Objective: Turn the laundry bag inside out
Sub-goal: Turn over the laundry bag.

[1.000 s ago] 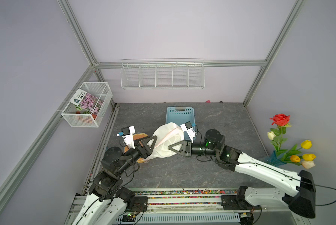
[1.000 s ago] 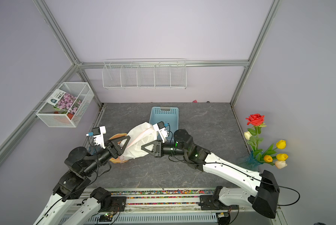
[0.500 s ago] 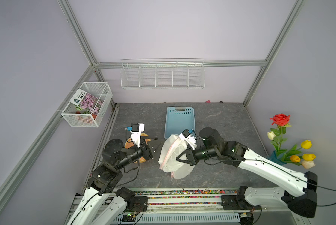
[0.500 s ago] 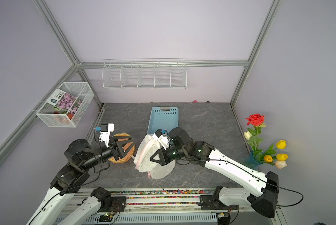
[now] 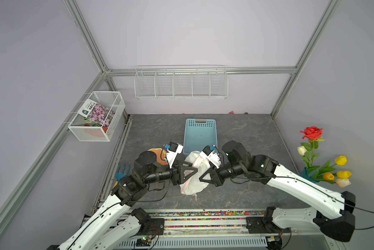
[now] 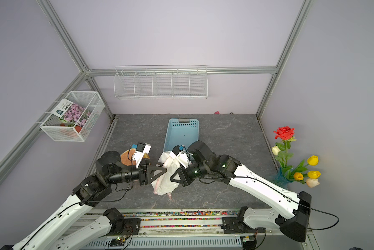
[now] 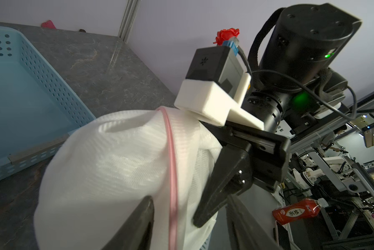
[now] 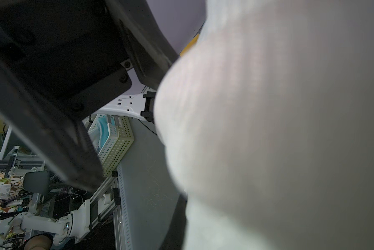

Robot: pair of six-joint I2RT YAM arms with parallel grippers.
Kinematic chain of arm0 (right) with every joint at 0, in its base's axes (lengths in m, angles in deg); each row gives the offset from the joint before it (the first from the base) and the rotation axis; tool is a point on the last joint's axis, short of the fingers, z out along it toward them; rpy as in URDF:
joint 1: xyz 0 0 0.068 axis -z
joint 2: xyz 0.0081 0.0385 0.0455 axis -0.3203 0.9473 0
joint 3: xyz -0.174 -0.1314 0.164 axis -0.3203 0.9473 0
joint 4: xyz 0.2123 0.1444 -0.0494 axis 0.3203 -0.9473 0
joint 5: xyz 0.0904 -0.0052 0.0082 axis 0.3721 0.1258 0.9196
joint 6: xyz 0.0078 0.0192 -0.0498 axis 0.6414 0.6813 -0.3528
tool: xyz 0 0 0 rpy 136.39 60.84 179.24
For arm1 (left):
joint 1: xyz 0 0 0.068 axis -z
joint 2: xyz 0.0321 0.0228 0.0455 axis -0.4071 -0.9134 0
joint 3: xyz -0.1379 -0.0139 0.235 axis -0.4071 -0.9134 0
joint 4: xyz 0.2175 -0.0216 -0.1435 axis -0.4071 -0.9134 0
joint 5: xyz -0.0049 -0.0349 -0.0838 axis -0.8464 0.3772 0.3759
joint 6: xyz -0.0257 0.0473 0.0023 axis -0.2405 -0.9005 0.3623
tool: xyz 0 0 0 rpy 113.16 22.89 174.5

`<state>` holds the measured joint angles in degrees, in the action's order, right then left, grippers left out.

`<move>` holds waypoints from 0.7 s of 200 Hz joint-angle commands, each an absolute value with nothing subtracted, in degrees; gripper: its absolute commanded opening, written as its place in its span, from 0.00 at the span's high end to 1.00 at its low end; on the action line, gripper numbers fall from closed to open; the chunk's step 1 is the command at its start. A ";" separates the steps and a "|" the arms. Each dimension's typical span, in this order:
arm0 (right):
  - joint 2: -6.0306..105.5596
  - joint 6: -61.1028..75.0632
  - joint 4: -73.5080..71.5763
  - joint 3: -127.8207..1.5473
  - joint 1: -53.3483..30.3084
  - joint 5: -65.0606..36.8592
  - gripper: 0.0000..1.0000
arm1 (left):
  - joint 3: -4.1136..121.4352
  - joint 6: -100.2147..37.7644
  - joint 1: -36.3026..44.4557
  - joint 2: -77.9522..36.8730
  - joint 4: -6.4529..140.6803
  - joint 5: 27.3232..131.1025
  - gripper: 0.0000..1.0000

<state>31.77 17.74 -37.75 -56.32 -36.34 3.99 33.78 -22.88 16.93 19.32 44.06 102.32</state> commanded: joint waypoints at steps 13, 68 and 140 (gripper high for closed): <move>32.75 15.34 -38.88 -58.99 -37.63 4.01 1.00 | 34.60 -23.64 17.20 18.08 45.34 100.16 0.47; 35.68 13.77 -40.24 -59.69 -40.57 2.25 1.00 | 33.34 -13.61 17.15 19.55 49.24 86.16 1.00; 26.23 14.24 -32.75 -55.04 -43.80 -4.70 1.00 | 28.68 -11.48 11.44 26.44 44.27 75.47 1.00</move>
